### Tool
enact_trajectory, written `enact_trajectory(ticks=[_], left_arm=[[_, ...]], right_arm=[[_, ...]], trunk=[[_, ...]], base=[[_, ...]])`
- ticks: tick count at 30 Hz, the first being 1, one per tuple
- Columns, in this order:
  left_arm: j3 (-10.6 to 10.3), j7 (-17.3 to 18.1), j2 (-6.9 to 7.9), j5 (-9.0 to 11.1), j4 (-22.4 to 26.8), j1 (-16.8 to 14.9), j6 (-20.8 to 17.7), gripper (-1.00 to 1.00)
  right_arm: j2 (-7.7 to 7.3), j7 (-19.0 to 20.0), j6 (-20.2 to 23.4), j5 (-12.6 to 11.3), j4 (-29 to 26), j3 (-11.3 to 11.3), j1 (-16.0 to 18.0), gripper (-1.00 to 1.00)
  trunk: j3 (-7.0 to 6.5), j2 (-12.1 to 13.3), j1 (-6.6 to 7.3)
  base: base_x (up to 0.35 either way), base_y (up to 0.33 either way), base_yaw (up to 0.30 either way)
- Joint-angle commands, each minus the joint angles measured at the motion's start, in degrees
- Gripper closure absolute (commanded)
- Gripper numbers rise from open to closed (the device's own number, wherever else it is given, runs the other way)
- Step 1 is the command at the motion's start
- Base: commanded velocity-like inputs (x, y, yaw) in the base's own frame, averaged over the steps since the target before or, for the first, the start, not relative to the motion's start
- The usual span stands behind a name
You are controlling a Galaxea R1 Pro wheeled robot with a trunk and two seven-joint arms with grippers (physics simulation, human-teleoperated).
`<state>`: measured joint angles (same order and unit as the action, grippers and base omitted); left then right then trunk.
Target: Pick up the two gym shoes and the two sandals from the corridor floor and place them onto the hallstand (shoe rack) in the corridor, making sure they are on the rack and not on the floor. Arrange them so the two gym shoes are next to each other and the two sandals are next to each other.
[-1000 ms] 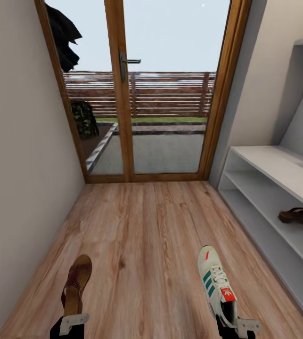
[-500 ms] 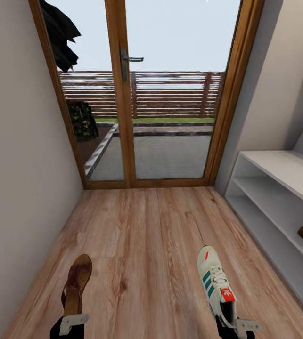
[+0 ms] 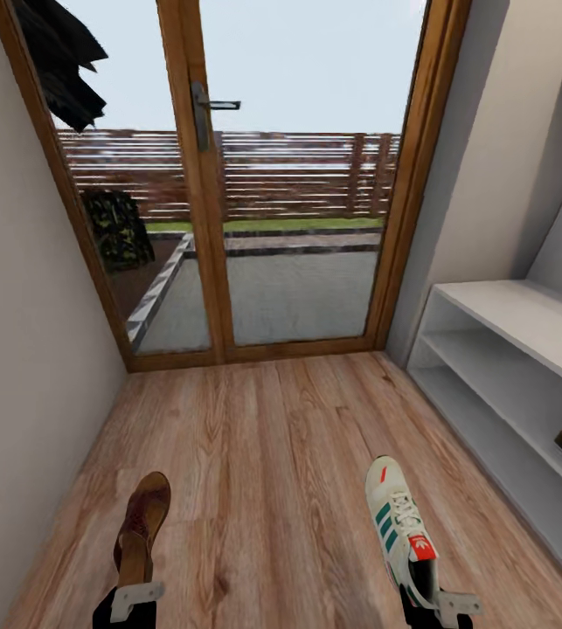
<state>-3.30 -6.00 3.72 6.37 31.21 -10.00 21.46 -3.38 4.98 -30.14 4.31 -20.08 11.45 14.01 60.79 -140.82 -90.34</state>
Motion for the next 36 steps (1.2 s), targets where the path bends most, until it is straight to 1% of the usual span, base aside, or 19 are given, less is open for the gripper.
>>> enact_trajectory(ticks=[1, 14, 36], left_arm=[[-0.3, -0.2, 0.06, 0.4, 0.0, 0.0, 0.2, 1.00], [-0.4, -0.2, -0.02, 0.4, 0.0, 0.0, 0.2, 1.00], [-0.4, -0.2, 0.03, 0.4, 0.0, 0.0, 0.2, 1.00]], right_arm=[[0.04, 0.4, -0.2, 0.4, 0.0, 0.5, 0.1, 1.00], [0.04, 0.4, -0.2, 0.4, 0.0, 0.5, 0.1, 1.00], [-0.05, 0.4, -0.2, 0.4, 0.0, 0.5, 0.1, 1.00]], trunk=[[0.05, 0.0, -0.02], [0.05, 0.0, -0.02], [0.05, 0.0, -0.02]], base=[[0.304, 0.204, -0.291], [0.306, 0.187, -0.294], [0.336, 0.031, -0.295]])
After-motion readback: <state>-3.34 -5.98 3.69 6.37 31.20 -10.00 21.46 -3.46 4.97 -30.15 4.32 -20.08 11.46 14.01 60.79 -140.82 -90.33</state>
